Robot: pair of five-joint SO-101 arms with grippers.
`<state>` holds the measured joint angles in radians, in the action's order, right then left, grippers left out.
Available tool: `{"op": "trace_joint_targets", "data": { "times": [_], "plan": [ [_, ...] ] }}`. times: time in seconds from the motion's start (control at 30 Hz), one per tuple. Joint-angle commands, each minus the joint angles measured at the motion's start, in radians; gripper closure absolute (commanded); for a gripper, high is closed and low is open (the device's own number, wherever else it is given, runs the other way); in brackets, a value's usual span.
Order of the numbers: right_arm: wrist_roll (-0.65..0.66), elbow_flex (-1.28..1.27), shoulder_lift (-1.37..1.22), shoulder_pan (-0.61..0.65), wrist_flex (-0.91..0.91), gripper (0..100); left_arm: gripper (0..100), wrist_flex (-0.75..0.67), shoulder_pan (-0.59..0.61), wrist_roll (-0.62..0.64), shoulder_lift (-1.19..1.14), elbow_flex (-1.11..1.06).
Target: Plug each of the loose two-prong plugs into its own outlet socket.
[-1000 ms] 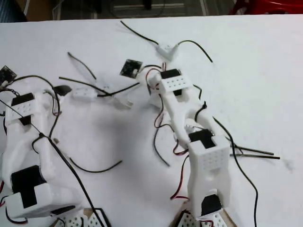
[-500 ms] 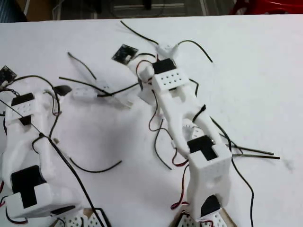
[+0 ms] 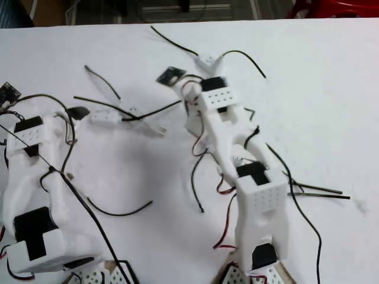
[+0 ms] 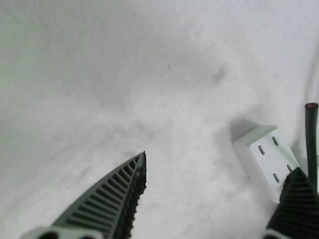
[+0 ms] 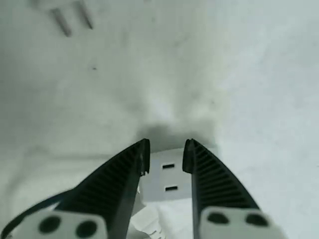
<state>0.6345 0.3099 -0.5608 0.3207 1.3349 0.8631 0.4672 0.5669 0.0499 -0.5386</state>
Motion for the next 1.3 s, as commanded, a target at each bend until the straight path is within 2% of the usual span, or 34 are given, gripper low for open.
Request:
{"op": "trace_joint_targets", "data": {
  "times": [0.0,0.17,0.33,0.53,0.73,0.87,1.07,1.27],
  "plan": [
    [0.012,0.038,0.005,-0.091,0.015,87.5,60,-0.014,-0.01,0.003,0.05,0.014],
    [0.098,0.046,0.062,-0.165,0.124,87.5,60,-0.014,-0.01,0.002,0.05,0.014],
    [0.08,0.044,0.205,-0.176,0.202,85.8,60,-0.014,-0.01,0.002,0.05,0.014],
    [-0.203,0.04,0.297,-0.148,0.24,68.9,60,-0.014,-0.01,0.002,0.05,0.014],
    [-0.689,0.005,0.252,-0.071,0.232,72.6,60,-0.014,-0.01,0.002,0.05,0.014],
    [-0.93,0.008,0.159,-0.044,0.182,75.0,60,-0.014,-0.01,0.002,0.05,0.014],
    [-1.109,0.008,0.062,-0.07,0.119,75.4,60,-0.012,-0.01,0.002,0.05,0.014],
    [-1.131,0.008,0.013,-0.107,0.12,75.4,60,-0.012,-0.01,0.002,0.05,0.014]
  ]
}}
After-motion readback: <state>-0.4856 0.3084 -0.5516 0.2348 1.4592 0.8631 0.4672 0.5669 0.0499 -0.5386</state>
